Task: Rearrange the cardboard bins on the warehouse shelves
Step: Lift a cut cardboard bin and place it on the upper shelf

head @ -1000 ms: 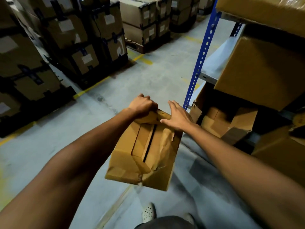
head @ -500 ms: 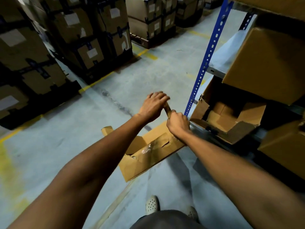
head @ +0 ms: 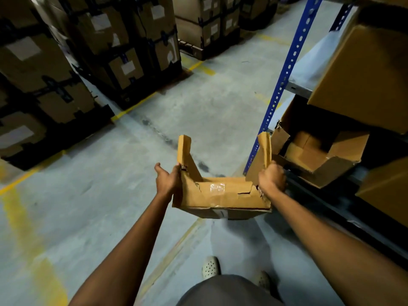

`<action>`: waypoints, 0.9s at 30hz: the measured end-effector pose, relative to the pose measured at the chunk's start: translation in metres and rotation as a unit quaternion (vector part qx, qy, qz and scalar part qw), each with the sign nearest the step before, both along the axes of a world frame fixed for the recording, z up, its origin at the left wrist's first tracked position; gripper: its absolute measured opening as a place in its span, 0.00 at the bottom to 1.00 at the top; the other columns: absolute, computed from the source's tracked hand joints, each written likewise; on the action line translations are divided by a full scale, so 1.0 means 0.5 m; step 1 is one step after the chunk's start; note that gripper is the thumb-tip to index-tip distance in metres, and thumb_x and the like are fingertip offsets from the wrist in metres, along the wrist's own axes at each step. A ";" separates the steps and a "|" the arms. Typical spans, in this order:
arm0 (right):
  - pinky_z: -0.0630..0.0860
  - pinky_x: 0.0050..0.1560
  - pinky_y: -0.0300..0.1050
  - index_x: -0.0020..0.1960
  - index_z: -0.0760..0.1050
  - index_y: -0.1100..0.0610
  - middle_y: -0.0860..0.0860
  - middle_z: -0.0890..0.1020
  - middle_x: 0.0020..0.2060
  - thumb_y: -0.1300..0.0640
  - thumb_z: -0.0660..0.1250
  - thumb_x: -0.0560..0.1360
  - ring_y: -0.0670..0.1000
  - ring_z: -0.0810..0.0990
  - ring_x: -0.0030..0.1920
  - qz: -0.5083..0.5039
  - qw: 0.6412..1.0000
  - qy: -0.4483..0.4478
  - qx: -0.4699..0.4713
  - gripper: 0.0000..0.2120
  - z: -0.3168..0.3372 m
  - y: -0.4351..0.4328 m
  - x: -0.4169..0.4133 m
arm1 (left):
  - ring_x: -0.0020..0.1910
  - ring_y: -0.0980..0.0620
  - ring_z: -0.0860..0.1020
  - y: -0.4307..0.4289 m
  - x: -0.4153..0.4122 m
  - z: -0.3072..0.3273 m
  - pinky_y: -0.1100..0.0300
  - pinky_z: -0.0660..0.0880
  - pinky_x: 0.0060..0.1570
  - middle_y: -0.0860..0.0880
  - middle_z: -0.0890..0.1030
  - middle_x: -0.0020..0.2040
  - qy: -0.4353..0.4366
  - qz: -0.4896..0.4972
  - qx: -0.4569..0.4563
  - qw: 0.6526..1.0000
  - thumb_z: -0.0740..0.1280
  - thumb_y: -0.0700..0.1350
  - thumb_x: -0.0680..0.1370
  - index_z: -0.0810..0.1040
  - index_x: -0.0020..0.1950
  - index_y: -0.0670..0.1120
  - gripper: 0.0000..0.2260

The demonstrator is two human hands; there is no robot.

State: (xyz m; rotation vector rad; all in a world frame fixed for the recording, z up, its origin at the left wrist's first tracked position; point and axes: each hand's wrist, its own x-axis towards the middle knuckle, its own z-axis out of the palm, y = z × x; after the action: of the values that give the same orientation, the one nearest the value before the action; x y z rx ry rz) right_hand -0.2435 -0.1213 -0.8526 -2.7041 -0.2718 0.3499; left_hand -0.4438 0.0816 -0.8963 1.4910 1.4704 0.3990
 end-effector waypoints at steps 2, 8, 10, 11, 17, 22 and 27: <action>0.70 0.43 0.47 0.57 0.74 0.60 0.57 0.80 0.50 0.59 0.63 0.79 0.60 0.79 0.52 -0.006 1.000 0.002 0.008 0.08 0.001 0.005 -0.012 | 0.64 0.37 0.73 -0.007 0.011 0.012 0.46 0.72 0.62 0.38 0.73 0.67 -0.010 -0.028 -0.043 0.999 0.66 0.60 0.76 0.60 0.74 0.44 0.34; 0.77 0.42 0.48 0.56 0.74 0.58 0.55 0.81 0.48 0.57 0.63 0.79 0.58 0.80 0.48 0.005 0.998 -0.029 0.053 0.07 0.025 0.026 -0.034 | 0.50 0.40 0.78 -0.006 0.029 0.063 0.52 0.73 0.46 0.43 0.79 0.52 0.122 -0.071 0.105 0.984 0.67 0.45 0.76 0.73 0.56 0.45 0.11; 0.79 0.45 0.51 0.57 0.74 0.58 0.55 0.82 0.47 0.57 0.63 0.79 0.57 0.81 0.48 0.006 0.996 -0.035 0.085 0.08 0.050 0.035 -0.030 | 0.52 0.39 0.78 -0.007 0.031 0.095 0.53 0.72 0.44 0.43 0.80 0.52 0.123 -0.051 0.153 0.979 0.66 0.42 0.77 0.74 0.57 0.45 0.09; 0.80 0.47 0.53 0.58 0.74 0.58 0.55 0.82 0.47 0.58 0.63 0.79 0.58 0.81 0.48 0.003 0.994 -0.038 0.106 0.09 0.066 0.040 -0.028 | 0.52 0.39 0.78 -0.008 0.034 0.116 0.53 0.71 0.44 0.43 0.81 0.53 0.121 -0.041 0.176 0.976 0.65 0.41 0.77 0.74 0.57 0.46 0.09; 0.77 0.55 0.58 0.59 0.73 0.60 0.61 0.81 0.51 0.60 0.63 0.78 0.63 0.79 0.53 0.010 0.971 -0.084 0.223 0.11 0.215 0.072 0.010 | 0.50 0.38 0.77 0.024 0.048 0.288 0.51 0.75 0.47 0.43 0.81 0.51 0.048 0.008 0.283 0.958 0.63 0.42 0.74 0.74 0.54 0.48 0.09; 0.80 0.45 0.61 0.53 0.72 0.54 0.58 0.81 0.45 0.58 0.60 0.78 0.61 0.81 0.45 0.039 0.935 -0.147 0.322 0.06 0.392 0.093 0.037 | 0.50 0.43 0.77 0.030 0.055 0.511 0.52 0.73 0.47 0.45 0.79 0.50 -0.038 0.041 0.305 0.951 0.64 0.41 0.74 0.75 0.57 0.46 0.11; 0.70 0.38 0.48 0.55 0.73 0.57 0.56 0.80 0.42 0.57 0.57 0.79 0.57 0.77 0.40 0.067 0.903 -0.241 0.350 0.09 0.602 0.076 0.040 | 0.53 0.42 0.78 0.020 0.058 0.708 0.51 0.74 0.49 0.43 0.80 0.54 -0.086 0.061 0.358 0.928 0.65 0.39 0.75 0.75 0.59 0.44 0.13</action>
State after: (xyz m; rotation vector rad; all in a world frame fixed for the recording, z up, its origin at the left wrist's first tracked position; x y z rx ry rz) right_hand -0.2237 -0.0833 -0.5518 -2.0119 -0.5955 -0.3411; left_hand -0.4148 0.0915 -0.5424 1.8579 1.3384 1.2138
